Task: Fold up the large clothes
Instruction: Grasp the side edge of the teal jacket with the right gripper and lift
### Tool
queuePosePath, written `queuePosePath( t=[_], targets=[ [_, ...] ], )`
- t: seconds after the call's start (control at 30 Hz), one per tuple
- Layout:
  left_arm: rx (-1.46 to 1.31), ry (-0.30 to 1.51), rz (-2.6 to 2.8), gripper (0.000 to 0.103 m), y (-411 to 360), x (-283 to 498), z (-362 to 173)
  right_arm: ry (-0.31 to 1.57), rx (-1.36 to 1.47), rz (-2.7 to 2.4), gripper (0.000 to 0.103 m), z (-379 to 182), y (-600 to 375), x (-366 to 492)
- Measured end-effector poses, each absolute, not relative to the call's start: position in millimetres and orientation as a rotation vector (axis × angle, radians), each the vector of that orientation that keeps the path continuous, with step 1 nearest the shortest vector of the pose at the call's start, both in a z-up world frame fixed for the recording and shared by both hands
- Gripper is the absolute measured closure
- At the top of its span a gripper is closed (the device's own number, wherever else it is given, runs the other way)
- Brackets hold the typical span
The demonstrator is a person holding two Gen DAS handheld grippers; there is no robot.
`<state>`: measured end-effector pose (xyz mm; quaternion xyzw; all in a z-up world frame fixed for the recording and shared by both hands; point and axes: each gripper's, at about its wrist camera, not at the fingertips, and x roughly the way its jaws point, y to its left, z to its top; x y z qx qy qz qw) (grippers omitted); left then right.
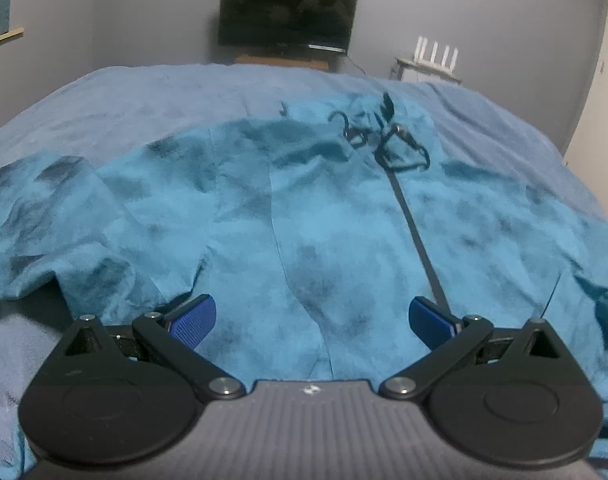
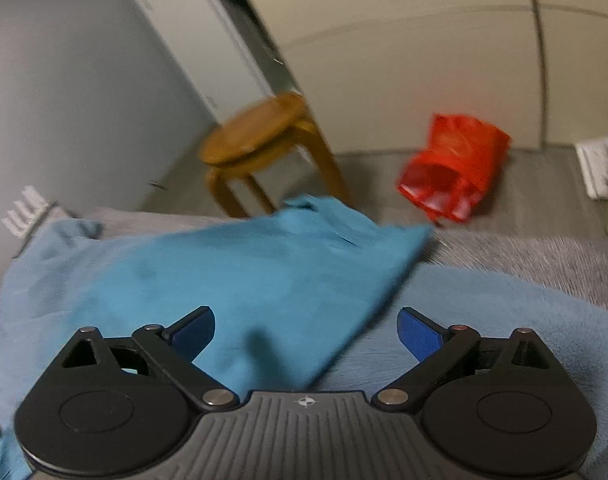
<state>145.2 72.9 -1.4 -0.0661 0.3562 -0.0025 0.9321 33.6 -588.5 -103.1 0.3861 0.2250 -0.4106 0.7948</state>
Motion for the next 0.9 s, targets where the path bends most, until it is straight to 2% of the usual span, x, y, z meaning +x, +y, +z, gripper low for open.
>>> queuePosePath(
  t=[0.1,0.23,0.27,0.33,0.37,0.4,0.43,0.47,0.5,0.67,0.9],
  targets=[
    [-0.101,0.750,-0.015,0.000,67.6,150.4,-8.3,0.493,0.871,-0.882,0.006,-127.1,-604.5,46.2],
    [-0.106,0.773,-0.027,0.000,66.4,156.2,-16.3,0.348,1.023,-0.807,0.007,-153.1,-630.7,46.3],
    [-0.109,0.780,-0.027,0.000,66.5,157.5,-18.1,0.307,1.060,-0.793,0.010,-157.9,-636.9,45.1],
    [-0.114,0.790,-0.028,0.000,67.4,159.9,-21.1,0.237,1.117,-0.760,0.021,-166.5,-645.0,39.8],
    [-0.118,0.792,-0.029,0.000,68.1,160.1,-21.5,0.214,1.134,-0.746,0.035,-169.9,-647.6,37.9],
    [-0.122,0.793,-0.031,0.000,68.4,160.6,-21.8,0.200,1.145,-0.738,0.052,-171.8,-648.8,35.6],
    [-0.125,0.793,-0.031,0.000,68.6,161.0,-21.9,0.187,1.155,-0.728,0.062,-173.9,-650.0,35.0],
    [-0.123,0.792,-0.031,0.000,68.3,160.9,-21.5,0.172,1.156,-0.725,0.078,-173.3,-649.6,32.8],
    [-0.121,0.791,-0.031,0.000,67.8,161.2,-21.6,0.154,1.138,-0.733,0.086,-170.1,-648.1,31.0],
    [-0.107,0.784,-0.033,0.000,64.4,160.2,-20.6,0.117,0.856,-0.738,0.095,-120.6,-618.6,36.4],
    [-0.114,0.770,-0.032,0.000,65.8,157.2,-19.0,0.059,0.556,-0.511,0.098,-36.2,-540.4,62.8]
  ],
)
